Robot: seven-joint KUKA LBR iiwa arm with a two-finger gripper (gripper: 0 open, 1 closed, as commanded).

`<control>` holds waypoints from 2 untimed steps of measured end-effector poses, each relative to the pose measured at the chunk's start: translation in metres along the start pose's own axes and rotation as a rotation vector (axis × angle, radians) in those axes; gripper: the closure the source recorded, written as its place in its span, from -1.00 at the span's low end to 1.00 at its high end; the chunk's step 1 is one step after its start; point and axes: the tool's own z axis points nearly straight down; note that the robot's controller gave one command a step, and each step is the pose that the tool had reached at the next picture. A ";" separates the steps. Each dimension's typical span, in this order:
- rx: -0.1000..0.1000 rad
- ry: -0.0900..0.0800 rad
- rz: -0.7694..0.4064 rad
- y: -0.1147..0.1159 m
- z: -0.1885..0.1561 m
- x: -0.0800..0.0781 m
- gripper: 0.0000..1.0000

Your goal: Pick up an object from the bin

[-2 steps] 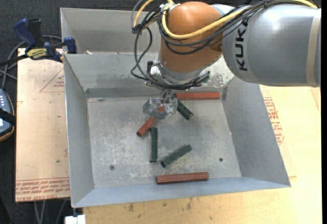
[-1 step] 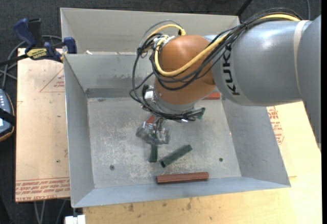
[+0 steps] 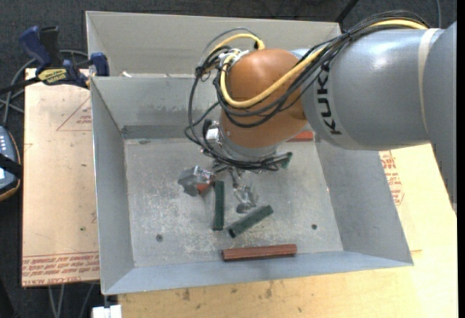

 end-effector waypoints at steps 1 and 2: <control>0.001 -0.001 -0.539 -0.066 0.072 -0.033 -1.00; 0.002 -0.002 -0.538 -0.066 0.070 -0.034 1.00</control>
Offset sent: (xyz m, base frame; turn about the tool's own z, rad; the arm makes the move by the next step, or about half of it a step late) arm 0.0736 0.0041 -0.0708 -0.5444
